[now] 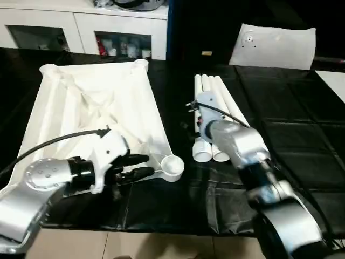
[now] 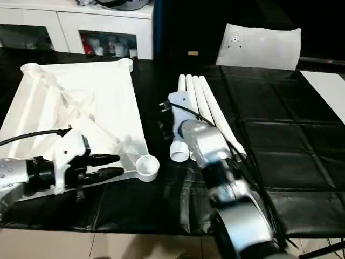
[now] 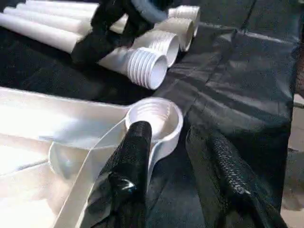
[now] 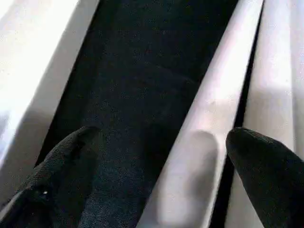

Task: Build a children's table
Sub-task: Move table base, then pick table leg

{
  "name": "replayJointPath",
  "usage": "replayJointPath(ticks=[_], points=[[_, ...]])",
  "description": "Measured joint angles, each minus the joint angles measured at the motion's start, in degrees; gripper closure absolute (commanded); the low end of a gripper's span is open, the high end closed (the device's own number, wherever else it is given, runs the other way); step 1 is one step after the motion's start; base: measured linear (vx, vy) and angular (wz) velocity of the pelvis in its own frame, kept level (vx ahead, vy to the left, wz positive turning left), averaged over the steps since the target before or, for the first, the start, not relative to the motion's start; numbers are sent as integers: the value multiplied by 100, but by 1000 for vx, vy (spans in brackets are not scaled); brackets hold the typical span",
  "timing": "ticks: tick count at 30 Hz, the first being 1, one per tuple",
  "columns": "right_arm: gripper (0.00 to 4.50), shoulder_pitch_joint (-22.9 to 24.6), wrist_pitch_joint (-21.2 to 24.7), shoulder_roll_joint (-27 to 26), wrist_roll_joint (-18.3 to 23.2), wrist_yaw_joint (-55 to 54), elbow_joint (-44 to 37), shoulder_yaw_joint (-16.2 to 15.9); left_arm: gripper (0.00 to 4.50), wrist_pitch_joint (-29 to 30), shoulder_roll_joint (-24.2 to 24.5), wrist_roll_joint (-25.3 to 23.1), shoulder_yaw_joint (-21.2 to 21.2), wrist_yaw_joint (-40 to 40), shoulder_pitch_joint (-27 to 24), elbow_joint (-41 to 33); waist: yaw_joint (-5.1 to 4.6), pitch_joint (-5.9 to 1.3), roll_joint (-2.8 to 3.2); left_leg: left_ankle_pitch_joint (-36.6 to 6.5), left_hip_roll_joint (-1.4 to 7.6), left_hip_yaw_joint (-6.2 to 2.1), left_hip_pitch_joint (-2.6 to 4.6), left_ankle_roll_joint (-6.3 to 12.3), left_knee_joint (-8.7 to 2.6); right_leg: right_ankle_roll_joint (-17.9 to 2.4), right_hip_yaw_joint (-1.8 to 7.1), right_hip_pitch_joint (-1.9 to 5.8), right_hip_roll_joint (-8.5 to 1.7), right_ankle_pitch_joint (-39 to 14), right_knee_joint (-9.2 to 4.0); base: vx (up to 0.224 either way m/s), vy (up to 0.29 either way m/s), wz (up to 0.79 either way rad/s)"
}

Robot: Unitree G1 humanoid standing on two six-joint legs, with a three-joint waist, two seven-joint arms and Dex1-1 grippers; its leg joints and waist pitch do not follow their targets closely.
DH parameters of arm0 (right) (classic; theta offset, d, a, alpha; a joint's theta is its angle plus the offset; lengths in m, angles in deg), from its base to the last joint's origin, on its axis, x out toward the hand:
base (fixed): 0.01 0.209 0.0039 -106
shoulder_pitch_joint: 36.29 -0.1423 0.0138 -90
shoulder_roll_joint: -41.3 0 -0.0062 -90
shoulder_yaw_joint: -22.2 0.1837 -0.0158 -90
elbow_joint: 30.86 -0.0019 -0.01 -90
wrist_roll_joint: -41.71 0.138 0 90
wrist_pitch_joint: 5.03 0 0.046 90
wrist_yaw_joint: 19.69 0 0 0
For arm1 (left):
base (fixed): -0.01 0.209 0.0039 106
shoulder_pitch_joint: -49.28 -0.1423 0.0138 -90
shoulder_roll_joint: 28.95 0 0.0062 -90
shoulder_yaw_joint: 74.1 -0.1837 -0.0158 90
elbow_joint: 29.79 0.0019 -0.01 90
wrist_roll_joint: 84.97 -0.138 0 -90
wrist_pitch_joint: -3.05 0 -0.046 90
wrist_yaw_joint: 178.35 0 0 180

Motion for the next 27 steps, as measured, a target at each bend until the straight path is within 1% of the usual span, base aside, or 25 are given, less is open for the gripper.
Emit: replayJointPath(ticks=[3,6,9,11,14,18,19,21,22,24,27], points=[[0,-102,-193,-74,0,-190,449,94,302,115,-7,3,-4,-111,0,-135,7,2,-3,0,0,0,-4,0,0,0,0,-3,0,0,1,0,0,0],[0,-206,-342,-120,5,-304,723,272,302,187,-6,7,-8,-170,-3,-163,3,0,-7,0,0,1,-5,0,0,0,0,-4,0,0,1,0,0,0],[0,-374,-442,-197,60,-355,1169,480,302,246,-3,6,-16,-233,-55,-209,1,-1,-9,0,0,1,-5,-1,0,0,0,-5,0,0,2,0,0,0],[0,-436,-458,-217,93,-334,1294,512,302,278,-3,6,-31,-257,-82,-217,2,-2,-12,0,0,1,-5,0,0,0,-1,-5,0,0,2,0,0,0],[0,-529,-419,-243,199,-300,1467,658,302,284,-2,2,-37,-289,-89,-217,3,-5,-31,1,1,1,-4,-1,1,0,-1,-5,0,0,3,0,0,0],[0,-617,-394,-306,287,-298,1633,868,302,285,-1,0,-41,-333,-89,-217,3,-11,-41,1,1,1,-2,-1,1,0,-1,-3,0,0,3,0,0,0],[17,-649,-398,-312,320,-305,1689,923,298,286,3,0,-42,-336,-89,-217,3,-11,-41,1,1,1,-1,-1,1,0,-1,-3,-1,0,3,0,0,0],[34,-721,-415,-314,392,-336,1825,1037,296,286,5,-4,-52,-341,-89,-216,3,-12,-43,2,1,2,0,-2,1,0,-1,-2,-1,0,4,0,0,0],[38,-742,-419,-312,406,-344,1864,1066,296,285,5,-8,-58,-344,-89,-216,2,-12,-43,2,1,2,0,-3,1,0,-1,-3,-1,0,4,0,0,0],[58,-753,-467,-313,452,-346,1907,1117,296,278,5,-25,-70,-370,-89,-215,0,-12,-43,3,2,2,0,-3,1,-1,-1,-3,-1,1,4,0,0,0],[84,-797,-520,-305,457,-337,2017,1153,296,245,4,-105,-105,-444,-85,-205,-2,-15,-59,4,3,3,0,-5,1,-2,-2,-3,0,1,5,0,0,0]])
